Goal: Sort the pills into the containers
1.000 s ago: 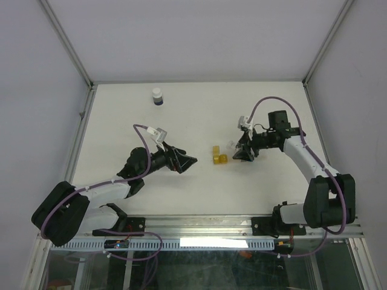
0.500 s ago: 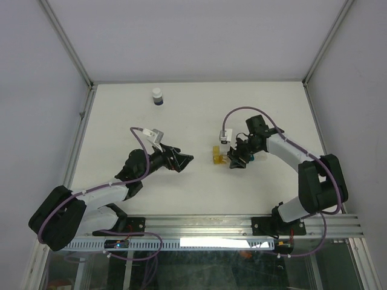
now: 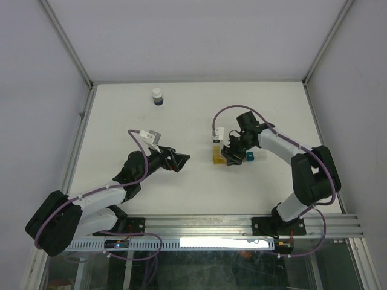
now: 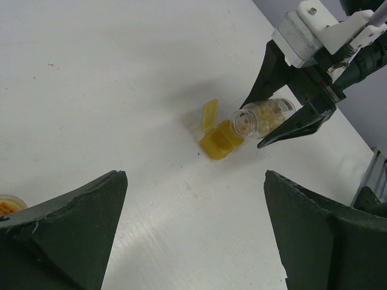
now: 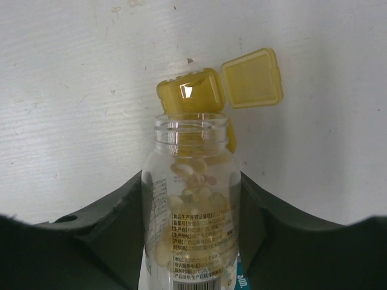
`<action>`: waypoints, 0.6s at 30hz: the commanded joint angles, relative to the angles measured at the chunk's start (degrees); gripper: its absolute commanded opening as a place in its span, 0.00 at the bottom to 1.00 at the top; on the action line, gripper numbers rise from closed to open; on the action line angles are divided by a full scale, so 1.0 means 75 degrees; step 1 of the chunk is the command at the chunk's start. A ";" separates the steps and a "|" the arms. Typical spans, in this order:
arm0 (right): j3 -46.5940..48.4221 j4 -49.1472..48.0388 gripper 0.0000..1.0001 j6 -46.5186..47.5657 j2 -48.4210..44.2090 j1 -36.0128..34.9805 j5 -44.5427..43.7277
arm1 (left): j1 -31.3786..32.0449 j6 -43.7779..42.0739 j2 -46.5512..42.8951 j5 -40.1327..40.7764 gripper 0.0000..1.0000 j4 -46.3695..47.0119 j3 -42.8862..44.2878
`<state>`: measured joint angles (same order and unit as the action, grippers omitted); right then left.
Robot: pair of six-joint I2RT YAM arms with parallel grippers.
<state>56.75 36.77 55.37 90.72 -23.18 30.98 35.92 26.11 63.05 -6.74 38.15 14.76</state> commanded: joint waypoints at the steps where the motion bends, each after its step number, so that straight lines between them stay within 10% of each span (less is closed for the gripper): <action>1: 0.0400 0.0087 0.00 -0.0094 0.0070 -0.0169 -0.0298 | -0.0021 -0.0223 -0.0324 0.0290 0.99 0.0121 -0.0109; 18: 0.0713 0.0451 0.00 -0.0287 0.0374 -0.0702 -0.1201 | -0.0027 -0.0241 -0.0693 0.0434 0.99 -0.0141 -0.0258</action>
<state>59.46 39.29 54.11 93.41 -27.70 24.05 35.92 25.89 59.48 -4.47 35.81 13.23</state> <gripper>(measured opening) 0.546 0.990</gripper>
